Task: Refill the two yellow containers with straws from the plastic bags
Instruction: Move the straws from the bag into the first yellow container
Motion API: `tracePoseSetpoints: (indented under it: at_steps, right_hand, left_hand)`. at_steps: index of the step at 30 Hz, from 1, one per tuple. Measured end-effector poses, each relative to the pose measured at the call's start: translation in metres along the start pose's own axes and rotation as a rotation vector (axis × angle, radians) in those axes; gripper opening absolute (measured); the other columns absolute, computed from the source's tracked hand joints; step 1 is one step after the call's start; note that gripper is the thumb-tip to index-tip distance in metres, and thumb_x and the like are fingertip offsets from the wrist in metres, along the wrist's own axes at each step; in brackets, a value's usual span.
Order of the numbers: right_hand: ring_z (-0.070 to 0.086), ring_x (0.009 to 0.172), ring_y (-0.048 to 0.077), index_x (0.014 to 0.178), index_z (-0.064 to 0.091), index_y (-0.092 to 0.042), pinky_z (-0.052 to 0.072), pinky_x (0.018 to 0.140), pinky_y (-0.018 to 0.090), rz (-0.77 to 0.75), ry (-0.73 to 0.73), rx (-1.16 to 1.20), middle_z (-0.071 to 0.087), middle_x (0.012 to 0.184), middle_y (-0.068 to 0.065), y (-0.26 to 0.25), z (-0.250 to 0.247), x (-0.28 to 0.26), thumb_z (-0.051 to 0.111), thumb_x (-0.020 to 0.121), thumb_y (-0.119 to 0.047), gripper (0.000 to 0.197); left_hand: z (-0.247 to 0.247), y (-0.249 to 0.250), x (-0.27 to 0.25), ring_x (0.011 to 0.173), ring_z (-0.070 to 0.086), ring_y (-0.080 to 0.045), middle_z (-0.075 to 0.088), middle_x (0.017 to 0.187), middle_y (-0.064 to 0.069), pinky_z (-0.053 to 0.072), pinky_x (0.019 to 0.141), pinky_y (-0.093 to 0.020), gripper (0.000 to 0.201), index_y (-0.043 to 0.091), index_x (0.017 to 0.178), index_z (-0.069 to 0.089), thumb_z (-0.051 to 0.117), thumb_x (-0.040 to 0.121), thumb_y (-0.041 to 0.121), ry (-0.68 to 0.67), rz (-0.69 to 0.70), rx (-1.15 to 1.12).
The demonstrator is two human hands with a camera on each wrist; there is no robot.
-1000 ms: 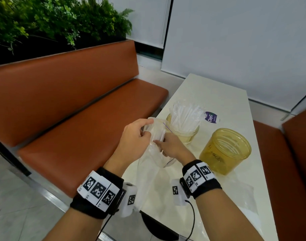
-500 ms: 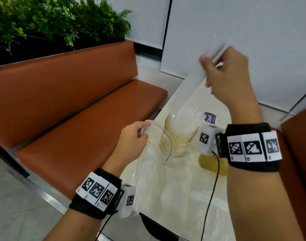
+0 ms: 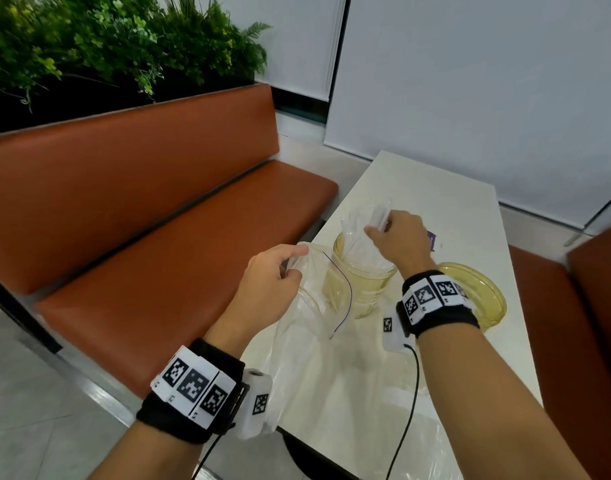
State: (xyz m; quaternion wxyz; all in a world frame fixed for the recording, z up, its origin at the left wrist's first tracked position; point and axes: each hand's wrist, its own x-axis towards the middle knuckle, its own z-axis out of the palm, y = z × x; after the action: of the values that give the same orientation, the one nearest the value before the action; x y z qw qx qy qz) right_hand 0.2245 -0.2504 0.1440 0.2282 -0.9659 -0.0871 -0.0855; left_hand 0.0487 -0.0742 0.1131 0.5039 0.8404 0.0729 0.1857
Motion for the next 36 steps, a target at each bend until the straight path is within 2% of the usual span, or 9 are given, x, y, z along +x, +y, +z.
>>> tracePoseSetpoints:
  at_steps: [6,10,14,17,19,24,27,31,36]
  right_hand:
    - [0.067,0.107,0.027,0.118,0.065,-0.021,0.053,0.084,0.036,0.141,0.082,0.06,0.069,0.114,0.003,-0.008,-0.021,0.016,0.095,0.056,-0.044,0.072]
    - [0.047,0.129,0.029,0.131,0.06,-0.016,0.049,0.095,0.044,-0.053,0.205,0.009,0.055,0.135,0.008,-0.017,-0.024,0.024,0.066,0.087,-0.057,0.06]
    - [0.042,0.133,0.037,0.136,0.05,0.0,0.033,0.11,0.046,-0.341,-0.045,-0.151,0.05,0.14,0.019,-0.009,0.005,0.025,0.035,0.108,-0.028,0.043]
    - [0.045,0.129,0.034,0.134,0.052,-0.005,0.031,0.112,0.046,-0.389,-0.217,-0.401,0.055,0.135,0.015,0.008,0.023,0.02,0.036,0.106,-0.027,0.04]
    - [0.039,0.137,0.03,0.136,0.058,-0.015,0.025,0.116,0.047,-0.389,-0.112,-0.342,0.052,0.144,0.01,0.012,0.023,0.017,0.047,0.101,-0.027,0.038]
    - [0.061,0.1,0.027,0.1,0.075,-0.016,0.05,0.08,0.036,-0.337,0.295,-0.054,0.067,0.104,0.006,-0.021,-0.004,-0.025,0.061,0.092,-0.031,0.021]
    - [0.068,0.083,0.027,0.082,0.072,-0.014,0.045,0.064,0.026,-0.118,-0.037,-0.07,0.066,0.081,0.004,-0.041,0.004,-0.052,0.067,0.087,-0.042,0.029]
    - [0.074,0.065,0.018,0.078,0.053,-0.015,0.05,0.051,0.025,0.124,-0.484,-0.114,0.071,0.076,0.003,-0.045,0.04,-0.078,0.064,0.089,-0.044,0.033]
    - [0.074,0.081,0.022,0.087,0.064,-0.007,0.057,0.077,0.031,0.233,-0.597,-0.117,0.074,0.086,0.005,-0.031,0.062,-0.092,0.054,0.093,-0.03,0.026]
  left_hand:
    - [-0.001,0.007,0.002,0.043,0.046,0.0,0.048,0.059,0.022,0.034,0.049,-0.007,0.046,0.014,0.13,0.068,0.052,0.091,-0.004,-0.011,0.014,0.068]
    - [-0.001,0.008,0.002,0.044,0.045,-0.003,0.052,0.062,0.023,0.033,0.049,-0.006,0.046,0.016,0.13,0.068,0.052,0.091,-0.003,-0.026,0.022,0.09]
    - [-0.001,0.009,0.002,0.044,0.043,-0.004,0.054,0.063,0.017,0.033,0.048,-0.007,0.046,0.018,0.13,0.068,0.052,0.091,-0.002,-0.032,0.013,0.097]
    - [-0.002,0.011,-0.001,0.045,0.044,-0.005,0.06,0.066,0.012,0.033,0.048,-0.008,0.046,0.018,0.13,0.068,0.053,0.091,-0.001,-0.04,0.014,0.102]
    - [-0.002,0.014,-0.003,0.045,0.047,-0.001,0.073,0.091,-0.004,0.033,0.049,-0.008,0.046,0.017,0.131,0.068,0.053,0.092,-0.001,-0.048,0.029,0.11]
    - [0.003,0.017,-0.007,0.052,0.051,0.003,0.071,0.118,-0.012,0.035,0.061,-0.011,0.045,0.017,0.132,0.066,0.052,0.093,-0.001,-0.056,0.058,0.126]
    - [0.009,0.017,-0.007,0.066,0.057,0.004,0.069,0.123,0.002,0.049,0.077,-0.023,0.047,0.019,0.132,0.066,0.052,0.092,0.0,-0.058,0.087,0.148]
    - [0.013,0.019,-0.01,0.099,0.056,-0.014,0.065,0.133,0.009,0.044,0.081,-0.016,0.048,0.02,0.132,0.066,0.055,0.091,-0.001,-0.065,0.183,0.154]
    - [0.011,0.028,-0.017,0.099,0.055,0.006,0.065,0.135,0.013,0.037,0.087,0.0,0.054,0.02,0.132,0.067,0.053,0.088,-0.007,-0.125,0.305,0.177]
